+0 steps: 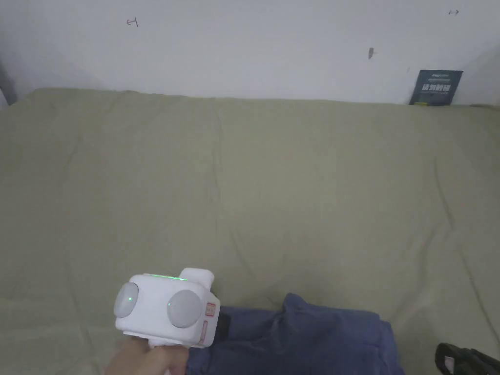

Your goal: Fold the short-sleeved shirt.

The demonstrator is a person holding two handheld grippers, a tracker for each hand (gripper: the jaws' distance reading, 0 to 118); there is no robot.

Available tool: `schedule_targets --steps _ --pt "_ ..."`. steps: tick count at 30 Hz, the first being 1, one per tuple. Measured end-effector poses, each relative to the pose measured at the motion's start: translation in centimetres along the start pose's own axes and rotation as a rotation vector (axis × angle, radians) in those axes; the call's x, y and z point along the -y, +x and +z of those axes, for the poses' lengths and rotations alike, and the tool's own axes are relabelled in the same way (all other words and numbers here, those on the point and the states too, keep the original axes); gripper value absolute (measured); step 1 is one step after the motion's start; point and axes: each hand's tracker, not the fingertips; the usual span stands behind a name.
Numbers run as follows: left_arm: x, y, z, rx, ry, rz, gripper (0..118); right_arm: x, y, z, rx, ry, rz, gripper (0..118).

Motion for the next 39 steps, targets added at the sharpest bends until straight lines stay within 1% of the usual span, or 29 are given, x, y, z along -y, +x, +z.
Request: schedule_targets --steps 1,2,3,4,6,7,8,9,10,11,12,14,15,16,18,19,20,22,24,25,26,27,29,33,35,37,39 --pt "0.0 0.4 -0.1 0.008 -0.001 -0.011 107 0.0 0.1 0.1 0.002 -0.001 -0.003 1" --pt "0.1 0.6 -0.1 0.034 -0.013 -0.010 118 0.0 0.2 0.2 0.002 -0.001 -0.005 1" --pt "0.3 0.6 0.9 0.073 0.041 0.014 114 0.0 0.3 0.3 0.003 -0.002 -0.009 1" --pt "0.4 0.6 1.6 0.071 0.015 0.008 114 -0.1 0.4 0.3 0.006 -0.001 -0.010 1" --pt "0.5 0.6 3.4 0.114 0.065 0.018 114 -0.2 0.4 0.4 0.006 0.001 -0.012 1" --pt "0.6 0.2 4.7 0.119 0.061 0.021 114 -0.3 0.4 0.3 0.007 0.000 -0.008 1" --pt "0.8 -0.2 5.7 0.149 0.076 0.051 113 -0.3 0.4 0.3 0.010 0.000 -0.004 1" --pt "0.9 -1.5 6.5 0.191 0.103 0.081 108 -0.4 0.4 0.3 0.012 0.001 -0.002 1" --pt "1.2 -2.5 7.7 0.224 0.125 0.109 95 -0.4 0.3 0.3 0.011 0.001 -0.001 1" --pt "1.6 -3.5 8.9 0.257 0.163 0.143 45 -0.5 0.3 0.2 0.009 0.002 0.000 1" --pt "1.8 -4.6 9.9 0.256 0.210 0.154 0 -0.5 0.3 0.2 0.006 0.002 0.002 1" --pt "2.3 -7.5 9.7 0.316 0.258 0.198 0 -0.6 0.0 0.1 0.008 0.001 0.012 1" --pt "2.2 -9.2 8.7 0.313 0.228 0.224 0 -0.7 -0.1 0.1 0.004 0.000 0.014 1" --pt "2.2 -10.5 7.9 0.311 0.181 0.220 0 -0.7 -0.1 0.1 -0.001 0.000 0.012 1" --pt "3.0 -11.4 7.2 0.374 0.166 0.287 0 -0.7 -0.2 0.1 -0.007 -0.002 0.012 1" --pt "2.9 -11.6 6.2 0.372 0.140 0.278 0 -0.7 -0.3 0.0 -0.007 -0.003 0.014 1" --pt "2.9 -11.4 5.4 0.374 0.131 0.275 0 -0.6 -0.3 0.0 -0.006 -0.004 0.013 1" --pt "3.2 -9.0 4.7 0.386 0.109 0.255 0 -0.6 -0.3 0.0 -0.008 -0.009 0.006 1" --pt "3.3 -7.5 3.1 0.431 0.070 0.253 0 -0.5 -0.4 0.1 -0.006 -0.012 0.008 1" --pt "1.9 -8.5 0.9 0.465 0.044 0.259 0 -0.5 -0.4 0.0 -0.003 -0.015 0.009 1" --pt "1.7 -7.8 0.1 0.455 0.031 0.267 0 -0.4 -0.3 0.0 -0.001 -0.018 0.009 1" --pt "1.5 -6.7 -0.7 0.472 0.024 0.256 0 -0.4 -0.2 0.0 0.000 -0.021 0.008 1" --pt "1.4 -3.9 -1.9 0.551 -0.002 0.263 0 -0.4 0.0 0.0 0.006 -0.025 0.007 1" --pt "1.2 -0.4 -4.7 0.586 -0.026 0.217 0 -0.5 0.5 0.0 0.016 -0.033 -0.002 1" --pt "1.6 -0.1 -6.2 0.593 -0.032 0.220 0 -0.4 0.6 0.0 0.018 -0.032 -0.005 1" --pt "1.9 -0.1 -7.3 0.649 -0.023 0.268 0 -0.4 0.5 0.0 0.020 -0.034 -0.006 1" --pt "2.0 -0.7 -6.9 0.641 -0.005 0.266 0 -0.4 0.4 0.1 0.017 -0.032 -0.006 1"
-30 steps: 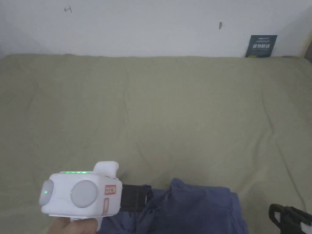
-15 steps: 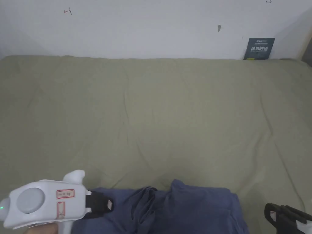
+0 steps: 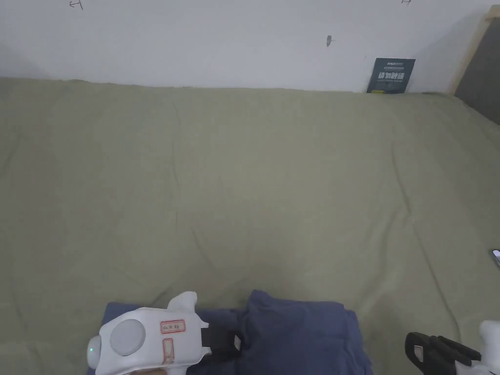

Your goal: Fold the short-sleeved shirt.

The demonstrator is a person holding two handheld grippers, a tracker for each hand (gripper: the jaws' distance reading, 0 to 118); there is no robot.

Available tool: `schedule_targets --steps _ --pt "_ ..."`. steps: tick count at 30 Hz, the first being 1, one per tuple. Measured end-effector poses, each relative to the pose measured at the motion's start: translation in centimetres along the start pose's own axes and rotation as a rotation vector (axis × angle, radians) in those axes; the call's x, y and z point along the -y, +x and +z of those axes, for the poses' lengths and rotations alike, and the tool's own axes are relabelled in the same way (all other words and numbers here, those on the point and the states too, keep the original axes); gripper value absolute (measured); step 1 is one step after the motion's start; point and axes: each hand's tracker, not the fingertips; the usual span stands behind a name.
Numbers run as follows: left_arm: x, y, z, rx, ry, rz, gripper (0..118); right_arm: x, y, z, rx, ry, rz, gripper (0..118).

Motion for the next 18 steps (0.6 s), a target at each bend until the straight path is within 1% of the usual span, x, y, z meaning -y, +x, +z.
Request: schedule_targets --steps 2,5,6,8,10,12,14,15,16,18 --pt "-0.2 1.0 1.4 0.002 0.003 0.016 0 -0.2 -0.2 -0.1 -0.007 0.003 -0.002 1" --pt "-0.5 2.5 6.2 0.017 0.080 -0.054 0 -0.6 -1.0 -0.2 -0.021 0.009 0.010 1" --pt "-0.9 2.9 8.4 0.009 0.088 -0.071 0 -0.7 -1.4 -0.3 -0.028 0.012 0.016 1" --pt "-1.0 2.7 12.1 -0.052 0.135 -0.100 0 -0.9 -2.0 -0.5 -0.039 0.013 0.030 1" --pt "-1.2 1.4 16.1 -0.108 0.182 -0.087 0 -1.0 -2.7 -0.6 -0.053 0.020 0.047 1" --pt "-1.0 -0.2 19.1 -0.198 0.207 -0.061 0 -1.1 -3.3 -0.8 -0.062 0.023 0.054 1" --pt "-0.5 -1.9 21.1 -0.319 0.233 -0.075 0 -1.0 -3.9 -1.1 -0.066 0.026 0.061 1" --pt "-0.4 -2.7 21.7 -0.344 0.230 -0.054 0 -1.1 -4.1 -1.2 -0.068 0.026 0.063 1" --pt "-0.3 -3.6 22.0 -0.348 0.222 -0.029 0 -1.1 -4.2 -1.4 -0.076 0.022 0.065 1" --pt "-0.1 -4.9 22.0 -0.297 0.180 0.003 0 -1.0 -4.7 -1.7 -0.078 0.016 0.067 1"
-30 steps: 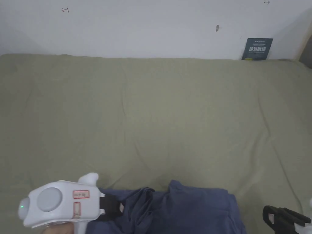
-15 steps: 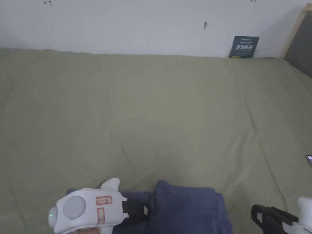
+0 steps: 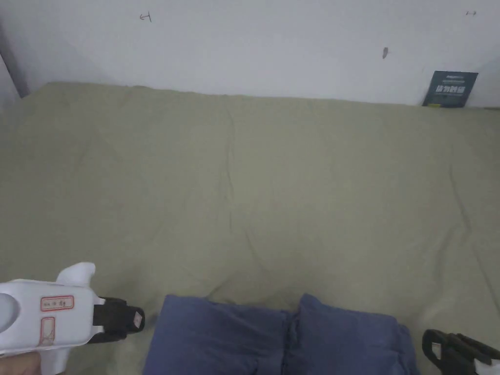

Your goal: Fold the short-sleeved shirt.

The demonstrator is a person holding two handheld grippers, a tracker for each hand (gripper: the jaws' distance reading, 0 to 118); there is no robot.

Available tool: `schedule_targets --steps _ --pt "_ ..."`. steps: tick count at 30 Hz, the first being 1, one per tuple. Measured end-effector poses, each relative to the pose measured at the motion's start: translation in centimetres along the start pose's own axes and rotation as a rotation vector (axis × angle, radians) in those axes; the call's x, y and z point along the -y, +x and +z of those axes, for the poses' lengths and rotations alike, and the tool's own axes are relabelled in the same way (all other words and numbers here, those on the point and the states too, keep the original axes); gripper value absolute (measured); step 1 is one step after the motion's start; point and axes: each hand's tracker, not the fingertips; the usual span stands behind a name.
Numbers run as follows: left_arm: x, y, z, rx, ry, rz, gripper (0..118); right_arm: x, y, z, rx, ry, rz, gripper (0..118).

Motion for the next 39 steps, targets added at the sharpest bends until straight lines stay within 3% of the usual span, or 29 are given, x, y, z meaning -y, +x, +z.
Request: schedule_targets --steps 3,4,5,6,7,11,21,22,23,24,25,27,30,34,39 --pt "0.3 -0.6 -1.0 0.029 -0.021 0.015 2 0.0 -0.3 -0.3 -0.003 -0.012 0.003 1" --pt "0.2 -1.0 -1.5 0.085 -0.020 0.042 9 0.1 -0.4 -0.3 -0.002 -0.015 0.004 1" --pt "0.1 -1.1 -1.8 0.119 -0.022 0.051 49 0.1 -0.3 -0.3 -0.002 -0.018 0.003 1" --pt "0.0 -1.2 -2.2 0.149 -0.022 0.049 96 0.1 -0.3 -0.3 0.000 -0.021 0.003 1" --pt "-0.2 -1.2 -3.1 0.166 -0.052 0.046 118 0.1 -0.3 -0.3 0.001 -0.022 0.004 1" --pt "-0.4 -0.6 -5.3 0.267 -0.161 0.100 117 0.2 -0.2 -0.4 0.015 -0.035 0.003 1" --pt "-0.3 -3.7 -11.6 0.617 -0.196 0.260 114 0.4 0.1 -0.4 0.042 -0.061 -0.003 1" --pt "-0.3 -3.6 -11.9 0.583 -0.191 0.228 105 0.5 0.2 -0.4 0.041 -0.061 -0.006 1" --pt "-0.3 -3.6 -12.2 0.545 -0.194 0.208 74 0.5 0.2 -0.4 0.040 -0.060 -0.009 1" --pt "0.3 -3.5 -12.4 0.456 -0.209 0.205 28 0.5 0.3 -0.3 0.040 -0.058 -0.014 1" --pt "0.8 -3.5 -12.8 0.408 -0.206 0.189 13 0.5 0.3 -0.2 0.038 -0.059 -0.017 1" --pt "0.9 -4.1 -12.3 0.519 -0.178 0.261 13 0.5 0.4 0.0 0.039 -0.055 -0.016 1" --pt "0.9 -3.1 -10.6 0.448 -0.156 0.222 13 0.4 0.8 0.4 0.033 -0.046 -0.020 1" --pt "0.4 -2.2 -7.6 0.463 -0.118 0.223 13 0.0 0.8 0.7 0.030 -0.027 -0.026 1" --pt "-0.8 -2.9 -2.0 0.303 -0.041 0.159 13 -0.3 0.9 0.8 0.009 -0.010 -0.014 1"
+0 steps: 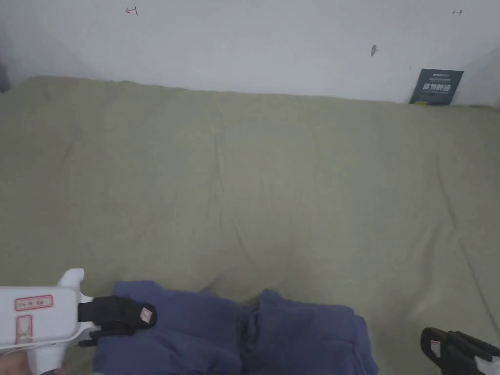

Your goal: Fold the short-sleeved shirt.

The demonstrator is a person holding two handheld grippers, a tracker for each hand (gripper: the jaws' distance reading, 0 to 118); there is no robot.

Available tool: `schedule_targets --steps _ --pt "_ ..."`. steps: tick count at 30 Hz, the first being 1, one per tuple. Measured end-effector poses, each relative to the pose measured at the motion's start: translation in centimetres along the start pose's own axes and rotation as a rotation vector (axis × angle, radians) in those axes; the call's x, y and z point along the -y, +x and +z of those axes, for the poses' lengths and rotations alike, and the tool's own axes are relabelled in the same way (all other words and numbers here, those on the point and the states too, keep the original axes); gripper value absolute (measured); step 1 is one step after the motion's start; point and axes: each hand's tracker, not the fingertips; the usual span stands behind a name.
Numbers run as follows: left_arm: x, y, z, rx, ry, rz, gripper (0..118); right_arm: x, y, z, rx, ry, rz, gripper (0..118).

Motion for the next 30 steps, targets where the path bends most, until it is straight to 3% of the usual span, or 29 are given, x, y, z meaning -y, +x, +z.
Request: schedule_targets --steps 7,14,20,30 --pt "-0.6 4.3 5.9 -0.367 0.124 -0.070 13 -0.2 0.1 -0.2 -0.018 0.019 0.001 1" --pt "1.0 12.3 2.6 -0.487 0.127 -0.223 13 0.1 0.8 0.7 0.010 0.041 0.016 1" --pt "3.0 19.4 -3.4 -0.638 0.064 -0.405 13 0.2 1.9 1.5 0.013 0.057 0.001 1" --pt "9.1 23.5 -20.4 -0.830 -0.119 -0.659 13 0.6 3.4 2.4 0.032 0.067 -0.026 1"
